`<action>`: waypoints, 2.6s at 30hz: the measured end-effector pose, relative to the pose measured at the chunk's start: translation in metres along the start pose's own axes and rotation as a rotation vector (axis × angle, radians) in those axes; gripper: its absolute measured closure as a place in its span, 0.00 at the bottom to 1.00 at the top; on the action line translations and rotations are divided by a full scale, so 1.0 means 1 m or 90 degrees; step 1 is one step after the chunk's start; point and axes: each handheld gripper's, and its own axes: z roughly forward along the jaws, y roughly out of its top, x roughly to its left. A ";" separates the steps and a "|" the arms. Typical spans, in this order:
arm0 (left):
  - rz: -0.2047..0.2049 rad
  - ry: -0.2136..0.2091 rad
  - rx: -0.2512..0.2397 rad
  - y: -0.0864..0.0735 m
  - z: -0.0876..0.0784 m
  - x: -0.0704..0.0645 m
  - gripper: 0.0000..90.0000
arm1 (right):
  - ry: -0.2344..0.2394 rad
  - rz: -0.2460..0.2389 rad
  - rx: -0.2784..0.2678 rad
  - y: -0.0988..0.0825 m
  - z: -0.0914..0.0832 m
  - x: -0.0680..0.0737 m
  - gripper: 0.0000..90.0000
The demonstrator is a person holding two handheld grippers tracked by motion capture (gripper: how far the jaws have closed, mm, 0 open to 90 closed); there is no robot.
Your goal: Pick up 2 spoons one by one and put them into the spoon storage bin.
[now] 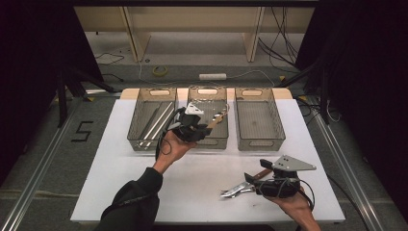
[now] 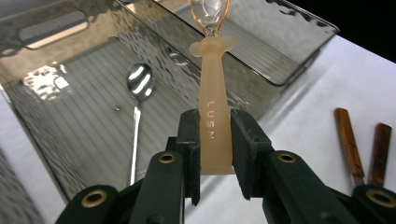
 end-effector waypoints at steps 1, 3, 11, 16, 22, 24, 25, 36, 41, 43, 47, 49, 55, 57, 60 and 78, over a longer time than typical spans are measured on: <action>-0.002 0.005 0.001 0.002 0.001 0.002 0.82 | 0.000 0.000 0.000 0.000 0.000 0.000 0.27; -0.005 0.012 0.000 0.004 0.003 0.007 0.82 | 0.000 0.001 -0.001 0.000 0.000 0.000 0.27; -0.036 0.049 0.013 0.010 0.016 0.029 0.82 | 0.002 0.000 0.001 0.000 0.000 0.000 0.27; -0.054 0.069 0.028 0.008 0.026 0.042 0.82 | 0.003 -0.001 0.001 0.000 0.000 0.000 0.27; -0.067 0.091 0.055 0.004 0.037 0.053 0.82 | 0.003 0.000 0.000 0.000 0.000 0.000 0.27; -0.074 0.096 0.060 0.003 0.039 0.054 0.82 | 0.003 0.000 0.000 0.000 0.000 0.000 0.27; -0.075 0.098 0.061 0.003 0.040 0.054 0.81 | 0.003 0.000 0.001 0.000 0.000 0.000 0.27; -0.085 0.116 0.103 0.001 0.054 0.059 0.81 | 0.005 0.001 0.002 0.000 0.001 0.000 0.27; -0.104 0.112 0.108 0.001 0.060 0.059 0.79 | 0.006 0.001 0.001 0.000 0.001 0.000 0.27; -0.103 0.107 0.103 0.002 0.058 0.057 0.70 | 0.005 0.002 0.001 0.000 0.001 0.000 0.27; -0.115 0.097 0.087 0.006 0.049 0.055 0.54 | 0.004 0.003 0.001 0.000 0.001 -0.001 0.27; -0.121 0.093 0.074 0.006 0.042 0.054 0.48 | 0.002 0.004 0.001 0.000 0.000 -0.001 0.27; -0.124 0.067 0.036 0.002 0.012 0.052 0.36 | -0.002 0.002 0.007 0.000 0.000 -0.004 0.28; -0.120 0.064 0.020 -0.002 0.001 0.051 0.34 | -0.008 0.004 0.009 0.001 0.000 -0.007 0.29; -0.123 0.048 -0.002 -0.011 -0.016 0.051 0.32 | -0.018 0.003 0.009 0.001 0.000 -0.012 0.32; -0.091 0.003 -0.060 -0.065 -0.063 0.039 0.23 | -0.071 0.020 0.056 0.002 0.009 -0.047 0.57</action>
